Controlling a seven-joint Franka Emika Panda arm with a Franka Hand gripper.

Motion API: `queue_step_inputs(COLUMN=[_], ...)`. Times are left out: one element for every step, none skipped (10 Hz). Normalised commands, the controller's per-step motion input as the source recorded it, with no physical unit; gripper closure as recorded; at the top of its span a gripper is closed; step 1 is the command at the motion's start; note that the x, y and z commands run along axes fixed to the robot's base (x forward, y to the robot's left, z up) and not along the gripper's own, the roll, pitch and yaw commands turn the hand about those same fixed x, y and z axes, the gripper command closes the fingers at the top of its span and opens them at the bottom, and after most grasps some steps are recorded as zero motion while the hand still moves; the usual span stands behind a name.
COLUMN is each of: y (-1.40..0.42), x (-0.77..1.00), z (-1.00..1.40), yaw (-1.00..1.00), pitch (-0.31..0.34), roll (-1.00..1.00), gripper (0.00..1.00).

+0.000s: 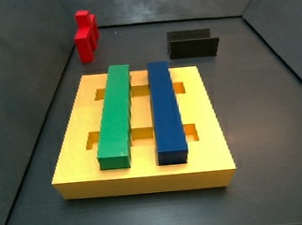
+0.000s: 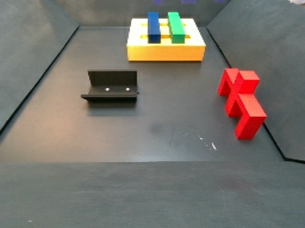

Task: Pick up the purple object. Move up. Move to above the board. Insert the purple object.
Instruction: Move to above the board, then insert the purple object.

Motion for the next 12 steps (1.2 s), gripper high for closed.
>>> queue_step_inputs(y=[0.0,-1.4,-1.4,-1.4,-1.4,-0.75,-0.3,-0.17,0.0,-0.03,-0.17,-0.37], x=[0.02,0.4,0.4,0.47,0.54,0.3,0.15,0.07,0.0,0.05,0.0,0.24], z=[0.18,0.39,0.36,0.34,0.35,0.2,0.09,0.06,-0.02,-0.1,-0.2,-0.23], yaw=[0.0,-0.13,-0.13,-0.05,-0.03,-0.01,0.0,0.0,0.0,0.0,0.0,0.06], pitch=[0.059,0.098,0.1,0.173,0.194,0.192,0.132,0.073,0.0,0.0,-0.026,0.0], roll=[-0.04,-0.09,-0.08,0.02,-0.01,0.01,0.01,0.01,0.0,0.01,0.12,0.19], gripper=[1.0,1.0,1.0,1.0,1.0,1.0,1.0,1.0,1.0,1.0,1.0,1.0])
